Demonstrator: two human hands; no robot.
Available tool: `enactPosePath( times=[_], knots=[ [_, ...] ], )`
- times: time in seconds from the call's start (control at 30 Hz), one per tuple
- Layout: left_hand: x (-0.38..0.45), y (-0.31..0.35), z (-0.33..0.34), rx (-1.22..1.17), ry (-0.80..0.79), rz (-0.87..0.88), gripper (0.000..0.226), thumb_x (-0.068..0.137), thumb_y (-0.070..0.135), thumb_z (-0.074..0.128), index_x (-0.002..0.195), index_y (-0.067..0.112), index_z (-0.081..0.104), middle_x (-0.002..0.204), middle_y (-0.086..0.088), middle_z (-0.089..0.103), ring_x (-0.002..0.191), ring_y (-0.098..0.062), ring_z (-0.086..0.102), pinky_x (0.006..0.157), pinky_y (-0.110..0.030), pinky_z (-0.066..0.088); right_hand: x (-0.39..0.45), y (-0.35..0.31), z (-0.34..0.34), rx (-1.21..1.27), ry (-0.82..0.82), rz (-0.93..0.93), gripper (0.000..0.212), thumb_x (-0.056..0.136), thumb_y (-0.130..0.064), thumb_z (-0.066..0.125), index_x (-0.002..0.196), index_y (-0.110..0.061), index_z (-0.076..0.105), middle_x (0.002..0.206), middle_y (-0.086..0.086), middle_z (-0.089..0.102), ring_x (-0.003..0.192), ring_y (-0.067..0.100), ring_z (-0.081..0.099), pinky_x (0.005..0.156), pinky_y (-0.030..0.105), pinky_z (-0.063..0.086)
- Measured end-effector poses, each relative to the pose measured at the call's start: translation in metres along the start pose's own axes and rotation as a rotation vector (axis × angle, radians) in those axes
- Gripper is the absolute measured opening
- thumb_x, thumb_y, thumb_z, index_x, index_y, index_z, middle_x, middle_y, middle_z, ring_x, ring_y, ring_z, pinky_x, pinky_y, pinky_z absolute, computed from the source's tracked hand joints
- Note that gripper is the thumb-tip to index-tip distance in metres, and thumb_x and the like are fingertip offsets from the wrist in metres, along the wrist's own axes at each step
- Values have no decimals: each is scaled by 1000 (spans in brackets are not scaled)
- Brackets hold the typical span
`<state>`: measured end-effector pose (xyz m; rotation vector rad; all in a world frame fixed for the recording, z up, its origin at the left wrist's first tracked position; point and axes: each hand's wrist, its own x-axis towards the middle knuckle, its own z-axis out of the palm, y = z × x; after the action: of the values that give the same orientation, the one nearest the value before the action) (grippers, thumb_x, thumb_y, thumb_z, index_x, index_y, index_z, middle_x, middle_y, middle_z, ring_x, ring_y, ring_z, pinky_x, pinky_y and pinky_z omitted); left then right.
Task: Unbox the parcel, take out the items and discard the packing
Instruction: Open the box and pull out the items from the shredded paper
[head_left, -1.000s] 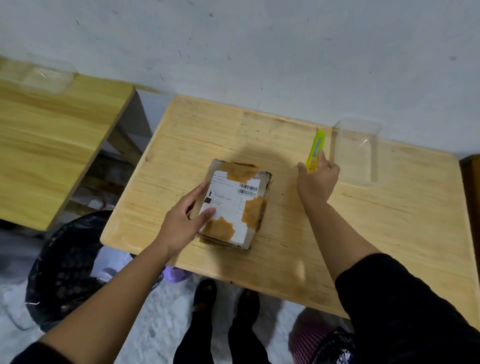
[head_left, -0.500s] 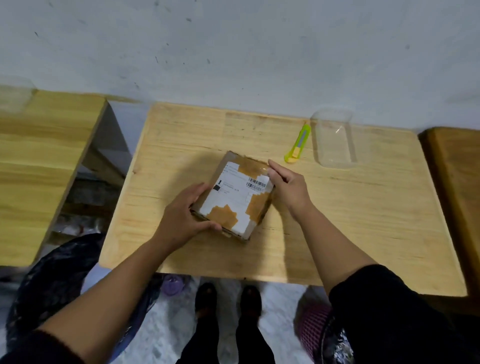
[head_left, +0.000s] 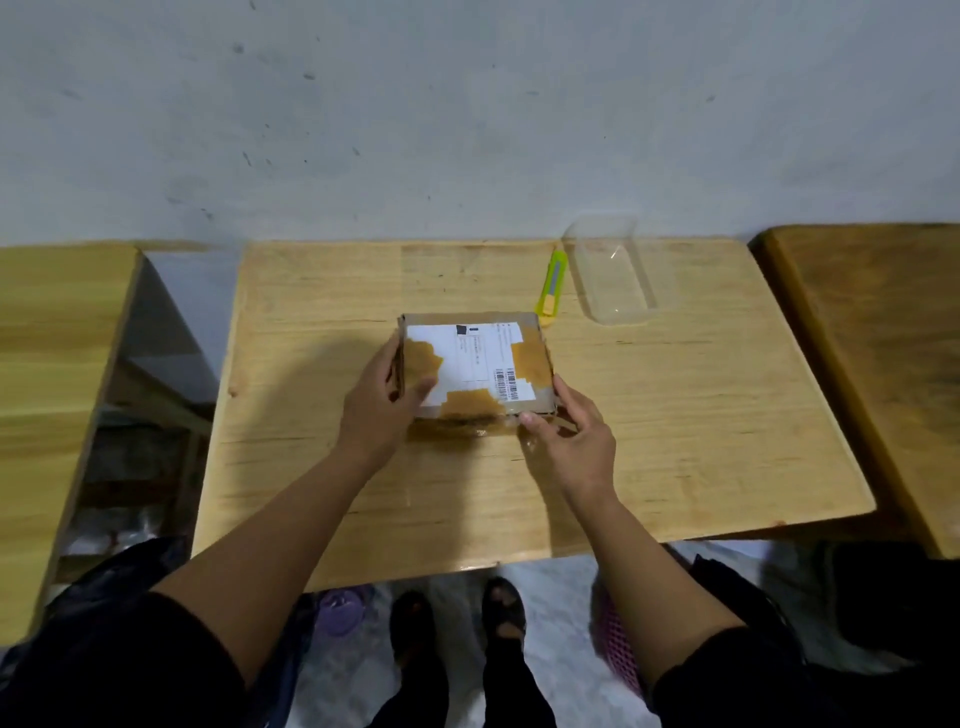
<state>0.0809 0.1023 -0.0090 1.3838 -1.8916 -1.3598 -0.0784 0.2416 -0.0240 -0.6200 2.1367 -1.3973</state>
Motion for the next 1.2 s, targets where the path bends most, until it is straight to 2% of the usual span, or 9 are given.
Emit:
enactPosePath(
  times=[0.1, 0.17, 0.3, 0.43, 0.5, 0.63, 0.9, 1.03, 1.2],
  knots=[
    [-8, -11, 2, -45, -140, 12, 123, 55, 39, 84, 148, 28, 5, 149, 10, 31, 129, -5, 38, 100, -19, 35, 0, -2, 1, -10, 0, -28, 53, 74, -11, 75, 124, -19, 58, 118, -7, 54, 107, 3, 52, 79, -6, 38],
    [-8, -14, 4, -29, -129, 20, 132, 43, 47, 84, 147, 29, 4, 152, 5, 30, 134, -9, 36, 105, -25, 34, 0, -3, 2, -10, 4, -42, 41, 75, -10, 75, 113, -21, 65, 113, -7, 55, 105, 1, 50, 78, -5, 38],
    [-5, -16, 6, -21, -101, 31, 130, 45, 41, 88, 148, 29, 8, 150, 5, 33, 132, -10, 38, 100, -21, 34, 1, -7, 5, 24, 33, -37, 27, 74, -9, 75, 95, -24, 70, 103, -17, 50, 98, -1, 52, 79, 0, 42],
    [-5, -17, 8, -24, -83, 46, 128, 48, 36, 89, 148, 28, 7, 150, 4, 33, 132, -11, 38, 98, -19, 33, 5, -11, 7, 2, 45, -63, 17, 73, -11, 75, 81, -26, 72, 113, -13, 50, 108, 2, 48, 90, 9, 41],
    [-6, -18, 9, -36, -82, 45, 128, 49, 34, 88, 148, 29, 7, 151, 4, 32, 133, -11, 37, 100, -20, 34, 6, -15, 4, -28, 36, -89, 15, 74, -12, 75, 81, -26, 73, 118, -10, 51, 112, 1, 48, 93, 10, 40],
    [-6, -18, 9, -45, -71, 41, 127, 51, 32, 88, 147, 29, 6, 151, 4, 32, 133, -12, 37, 100, -22, 33, 7, -23, -1, 2, -21, -145, 8, 76, -8, 72, 81, -14, 74, 111, -10, 56, 99, -18, 50, 85, 0, 38],
    [-6, -14, 9, -26, -61, -12, 126, 54, 27, 88, 147, 34, 3, 145, 5, 42, 128, -15, 44, 93, -21, 34, 19, -39, -8, 28, -61, -279, 8, 76, -1, 71, 79, -8, 73, 87, 6, 67, 84, -3, 61, 79, 8, 45],
    [-6, -13, 9, 6, -52, -38, 127, 51, 26, 89, 147, 32, 6, 143, 2, 45, 128, -17, 44, 93, -21, 36, 33, -51, -14, 6, -94, -345, 7, 75, -3, 72, 78, -9, 73, 83, 4, 67, 82, -1, 62, 77, 10, 45],
    [-9, -9, 9, 68, -57, -37, 121, 55, 32, 87, 147, 31, 9, 142, 1, 46, 126, -20, 47, 94, -30, 44, 59, -78, -19, 32, -150, -357, 5, 82, -14, 68, 79, -16, 72, 82, -2, 68, 79, 0, 61, 75, 13, 45]
  ],
)
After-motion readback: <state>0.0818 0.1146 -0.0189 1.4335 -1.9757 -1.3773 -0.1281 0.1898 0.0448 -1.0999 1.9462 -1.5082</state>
